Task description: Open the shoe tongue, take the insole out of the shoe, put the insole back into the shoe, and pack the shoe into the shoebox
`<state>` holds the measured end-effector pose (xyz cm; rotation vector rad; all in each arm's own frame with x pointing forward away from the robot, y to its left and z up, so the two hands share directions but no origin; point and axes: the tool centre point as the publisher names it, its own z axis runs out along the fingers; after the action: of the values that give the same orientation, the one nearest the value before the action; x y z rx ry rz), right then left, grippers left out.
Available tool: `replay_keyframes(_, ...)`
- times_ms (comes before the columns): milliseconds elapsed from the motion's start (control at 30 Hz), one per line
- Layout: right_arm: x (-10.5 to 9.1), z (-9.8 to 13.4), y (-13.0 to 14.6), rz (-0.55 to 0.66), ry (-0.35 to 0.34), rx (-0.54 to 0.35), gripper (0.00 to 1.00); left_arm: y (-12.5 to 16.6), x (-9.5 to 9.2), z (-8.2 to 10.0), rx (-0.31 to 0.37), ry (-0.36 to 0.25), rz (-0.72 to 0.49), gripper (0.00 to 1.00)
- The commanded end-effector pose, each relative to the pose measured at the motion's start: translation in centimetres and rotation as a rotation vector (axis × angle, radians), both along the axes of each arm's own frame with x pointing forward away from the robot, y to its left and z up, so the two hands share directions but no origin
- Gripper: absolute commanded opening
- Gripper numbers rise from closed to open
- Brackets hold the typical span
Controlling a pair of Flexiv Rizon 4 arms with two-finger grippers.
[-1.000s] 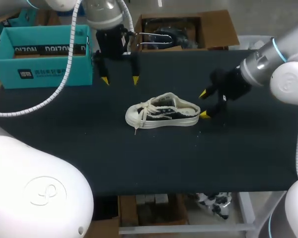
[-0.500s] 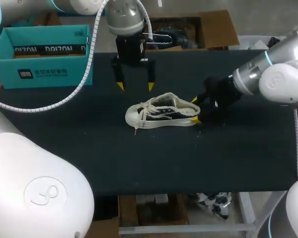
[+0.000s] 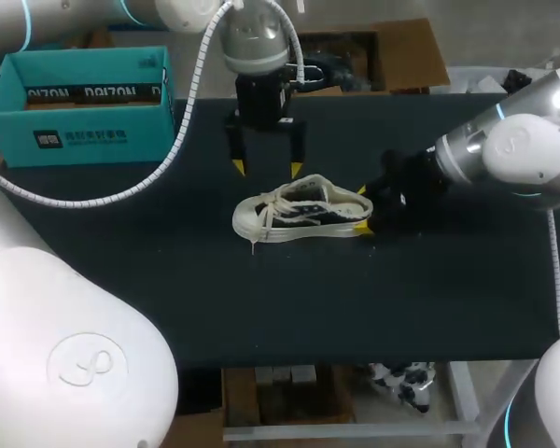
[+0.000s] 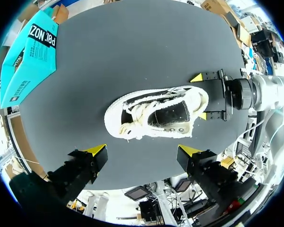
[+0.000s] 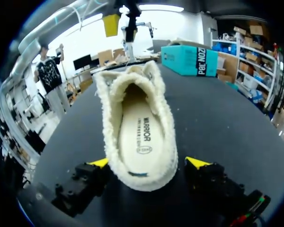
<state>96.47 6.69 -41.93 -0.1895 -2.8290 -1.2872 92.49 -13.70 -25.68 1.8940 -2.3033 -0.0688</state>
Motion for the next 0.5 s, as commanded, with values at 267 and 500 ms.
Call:
replay_keyframes(267,0.1,-1.7,2.1,0.016,-0.028,0.055,1.00,-0.4,0.2,-0.7,0.006,0.017,-0.006,1.00)
replay_keyframes(500,0.3,-1.5,2.5,0.025,-0.042,0.065,0.93,-0.5,0.1,-1.0,0.012,0.021,0.000,1.00)
